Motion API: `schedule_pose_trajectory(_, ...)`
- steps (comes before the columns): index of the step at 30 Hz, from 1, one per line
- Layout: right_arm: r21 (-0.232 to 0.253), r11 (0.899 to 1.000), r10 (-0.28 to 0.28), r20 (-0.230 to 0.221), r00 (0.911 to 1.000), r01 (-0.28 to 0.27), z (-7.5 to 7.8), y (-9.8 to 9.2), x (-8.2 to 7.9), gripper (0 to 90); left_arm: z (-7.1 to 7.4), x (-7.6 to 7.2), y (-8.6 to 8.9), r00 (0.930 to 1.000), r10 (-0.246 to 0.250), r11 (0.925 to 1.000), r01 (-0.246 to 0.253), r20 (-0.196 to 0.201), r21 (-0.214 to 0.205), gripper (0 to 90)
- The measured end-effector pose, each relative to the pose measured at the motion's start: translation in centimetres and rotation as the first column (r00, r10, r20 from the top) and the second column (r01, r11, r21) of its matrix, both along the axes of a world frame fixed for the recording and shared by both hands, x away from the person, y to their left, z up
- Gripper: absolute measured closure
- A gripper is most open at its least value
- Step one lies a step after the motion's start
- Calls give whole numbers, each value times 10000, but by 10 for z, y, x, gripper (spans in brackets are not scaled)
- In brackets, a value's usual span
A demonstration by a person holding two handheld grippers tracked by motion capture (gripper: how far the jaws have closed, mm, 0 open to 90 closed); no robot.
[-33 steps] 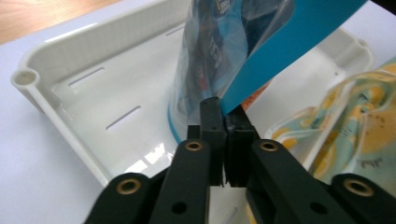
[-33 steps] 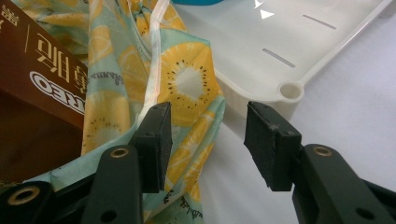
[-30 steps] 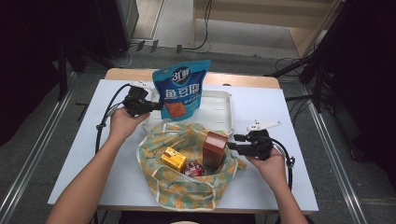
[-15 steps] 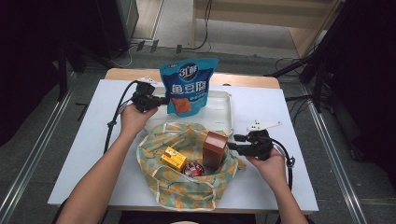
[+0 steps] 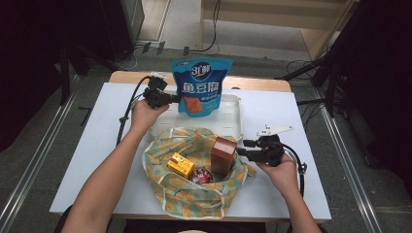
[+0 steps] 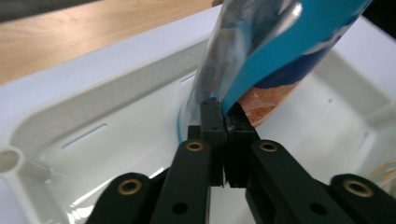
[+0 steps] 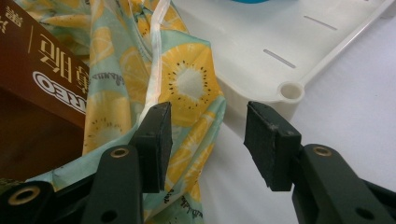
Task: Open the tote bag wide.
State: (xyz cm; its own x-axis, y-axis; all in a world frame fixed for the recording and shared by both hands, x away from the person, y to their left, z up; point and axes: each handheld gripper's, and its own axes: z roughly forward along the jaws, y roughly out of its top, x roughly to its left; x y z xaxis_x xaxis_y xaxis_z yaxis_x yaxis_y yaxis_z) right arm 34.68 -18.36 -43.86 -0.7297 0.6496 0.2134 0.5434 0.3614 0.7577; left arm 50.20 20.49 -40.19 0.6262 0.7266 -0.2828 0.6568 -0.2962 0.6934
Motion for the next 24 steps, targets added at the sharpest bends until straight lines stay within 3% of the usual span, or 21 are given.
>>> schedule_pose_trajectory(2, 59, 10000, -18, -12, 10000, 19, 1, -1, 0, 524, -3, 0, 4, 9990, -216, 9991, 201, -395, -383, 705)
schedule_pose_trajectory(4, 129, 9999, -24, 63, 10000, 24, 1, -2, -1, 524, -3, -3, 5, 9974, -484, 9988, 476, -536, -147, 580)
schedule_pose_trajectory(6, 246, 9997, -60, 128, 9999, 57, 3, -3, -1, 523, -1, -9, 6, 9970, -611, 9981, 611, -474, -2, 533)
schedule_pose_trajectory(8, 420, 9990, -125, 133, 9998, 119, 4, -5, -1, 522, 2, -17, 10, 9978, -632, 9974, 625, -193, -353, 515)
schedule_pose_trajectory(10, 479, 9987, -195, 130, 9997, 188, 4, -5, 0, 522, 7, -21, 13, 9966, -776, 9949, 756, -279, -661, 498)
schedule_pose_trajectory(14, 561, 9982, -208, 80, 9998, 203, 4, -6, 2, 522, 18, -37, 14, 9939, -1105, 9901, 1104, 44, -871, 494)
schedule_pose_trajectory(21, 469, 9987, -230, 174, 9996, 221, 6, -5, 2, 522, 28, -63, 14, 9864, -1616, 9828, 1637, 314, -850, 485)
schedule_pose_trajectory(24, 509, 9984, -239, 168, 9996, 230, 7, -7, 2, 521, 28, -71, 15, 9855, -1661, 9835, 1681, 339, -665, 477)
